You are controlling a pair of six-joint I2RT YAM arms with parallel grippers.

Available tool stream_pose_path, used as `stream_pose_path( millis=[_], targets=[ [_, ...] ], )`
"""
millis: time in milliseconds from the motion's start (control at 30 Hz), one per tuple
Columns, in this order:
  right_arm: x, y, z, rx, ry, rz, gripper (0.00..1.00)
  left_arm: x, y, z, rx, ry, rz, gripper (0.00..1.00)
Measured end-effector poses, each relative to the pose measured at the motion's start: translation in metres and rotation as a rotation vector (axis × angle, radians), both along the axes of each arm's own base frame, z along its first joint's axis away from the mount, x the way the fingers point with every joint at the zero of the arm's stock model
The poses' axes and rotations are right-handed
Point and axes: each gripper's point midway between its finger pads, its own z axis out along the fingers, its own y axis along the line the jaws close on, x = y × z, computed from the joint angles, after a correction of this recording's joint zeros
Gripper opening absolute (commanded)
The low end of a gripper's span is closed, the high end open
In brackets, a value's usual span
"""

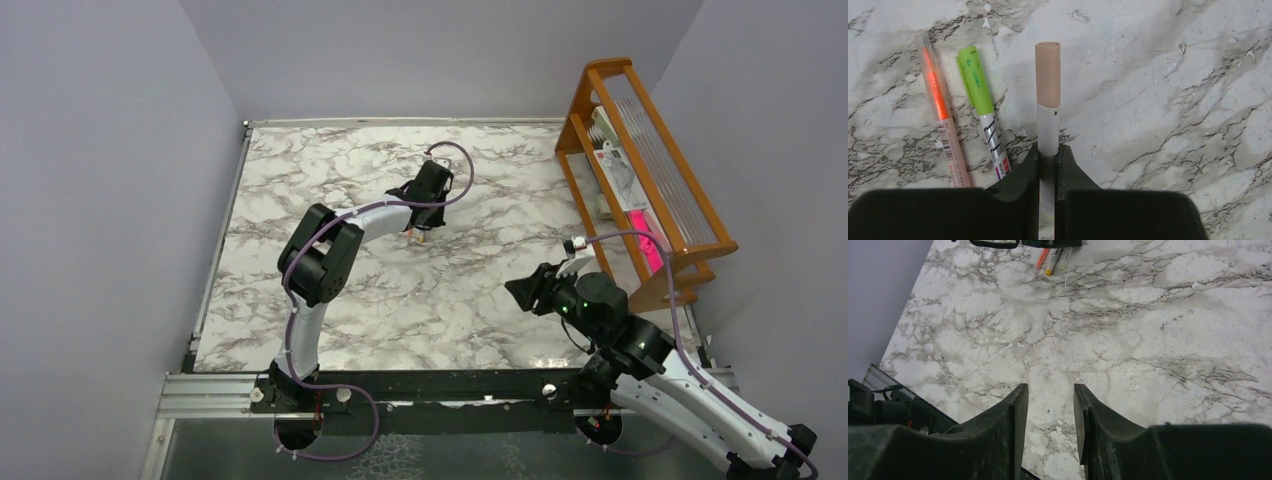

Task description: Insert the pens into the pen caps

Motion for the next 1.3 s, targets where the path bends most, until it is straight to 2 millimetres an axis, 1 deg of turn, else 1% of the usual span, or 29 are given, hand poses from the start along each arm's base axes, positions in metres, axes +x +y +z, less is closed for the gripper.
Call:
stream_pose_path(
  millis=[67,233,267,333,433,633,700,733,800,900,1000,1100,1167,1200,1267,1300],
  targets=[
    [0.000,0.000,0.000,0.001,0.001,-0.002,0.37,0.000,0.002,-0.003,0.004,0.010,0.007,0.04],
    [0.000,-0.003,-0.003,0.004,-0.001,-0.016,0.37,-0.001,0.004,-0.004,0.005,0.016,0.011,0.28],
    [0.000,-0.004,-0.003,0.003,-0.002,-0.019,0.37,0.000,0.005,-0.004,0.005,0.017,0.012,0.30],
    [0.000,-0.004,-0.004,0.003,-0.002,-0.021,0.37,-0.002,0.008,-0.007,0.012,0.024,0.015,0.33],
    [0.000,-0.005,-0.004,0.001,-0.001,-0.024,0.37,-0.002,0.008,-0.007,0.010,0.023,0.014,0.37],
    [0.000,-0.006,-0.007,-0.006,0.005,-0.027,0.37,-0.003,0.009,-0.005,0.014,0.026,0.009,0.39],
    [0.000,-0.006,-0.010,-0.009,0.009,-0.027,0.37,-0.006,0.009,-0.003,0.017,0.033,-0.001,0.41],
    [0.000,-0.006,-0.011,-0.010,0.011,-0.027,0.37,-0.007,0.009,0.002,0.014,0.031,-0.004,0.42],
    [0.000,-0.006,-0.012,-0.010,0.016,-0.029,0.37,-0.009,0.006,0.015,-0.009,0.018,-0.028,0.44],
    [-0.001,-0.006,-0.013,-0.010,0.017,-0.029,0.37,-0.011,-0.001,0.046,-0.071,-0.024,-0.073,0.47],
    [-0.001,-0.006,-0.013,-0.011,0.018,-0.029,0.38,-0.016,-0.009,0.088,-0.154,-0.099,-0.120,0.48],
    [-0.001,-0.007,-0.015,-0.016,0.023,-0.029,0.37,-0.027,-0.012,0.139,-0.254,-0.202,-0.170,0.48],
    [-0.002,-0.008,-0.017,-0.022,0.029,-0.029,0.36,-0.033,-0.014,0.168,-0.310,-0.272,-0.196,0.43],
    [-0.002,-0.008,-0.017,-0.024,0.032,-0.030,0.32,-0.035,-0.015,0.180,-0.333,-0.302,-0.207,0.39],
    [-0.002,-0.008,-0.018,-0.026,0.035,-0.029,0.26,-0.036,-0.016,0.194,-0.359,-0.336,-0.218,0.28],
    [-0.002,-0.007,-0.019,-0.028,0.036,-0.029,0.24,-0.036,-0.017,0.198,-0.368,-0.346,-0.223,0.25]
  ],
)
